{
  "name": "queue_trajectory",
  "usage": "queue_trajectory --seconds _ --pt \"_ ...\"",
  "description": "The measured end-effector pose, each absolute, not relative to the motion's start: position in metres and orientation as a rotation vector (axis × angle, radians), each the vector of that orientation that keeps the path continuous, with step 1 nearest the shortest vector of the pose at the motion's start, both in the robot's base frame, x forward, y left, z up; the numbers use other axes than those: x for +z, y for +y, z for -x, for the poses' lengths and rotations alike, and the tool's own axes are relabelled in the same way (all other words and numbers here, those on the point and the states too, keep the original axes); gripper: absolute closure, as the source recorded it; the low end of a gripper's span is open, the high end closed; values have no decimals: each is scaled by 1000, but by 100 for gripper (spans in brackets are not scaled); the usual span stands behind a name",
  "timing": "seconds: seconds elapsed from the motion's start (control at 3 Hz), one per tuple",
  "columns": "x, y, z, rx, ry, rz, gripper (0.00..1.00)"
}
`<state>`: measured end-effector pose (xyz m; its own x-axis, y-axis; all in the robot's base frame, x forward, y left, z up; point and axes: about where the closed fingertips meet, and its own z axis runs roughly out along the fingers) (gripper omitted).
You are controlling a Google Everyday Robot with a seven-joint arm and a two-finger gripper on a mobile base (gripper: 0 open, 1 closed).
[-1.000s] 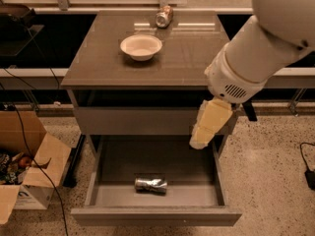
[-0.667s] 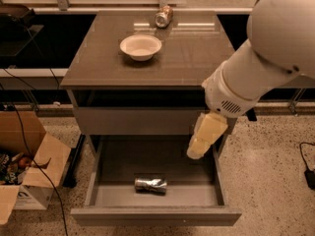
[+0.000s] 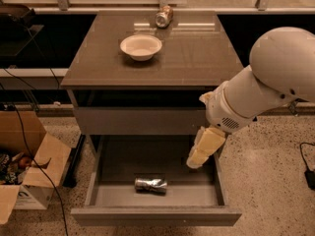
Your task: Pick redbull can from middle drawer and place on counter
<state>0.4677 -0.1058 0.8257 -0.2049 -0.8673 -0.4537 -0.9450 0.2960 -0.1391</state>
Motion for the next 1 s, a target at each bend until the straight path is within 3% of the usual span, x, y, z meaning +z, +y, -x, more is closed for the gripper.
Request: queue_trajectory --seconds 1.0 --pt "742 -67 -480 473 1983 1676 0"
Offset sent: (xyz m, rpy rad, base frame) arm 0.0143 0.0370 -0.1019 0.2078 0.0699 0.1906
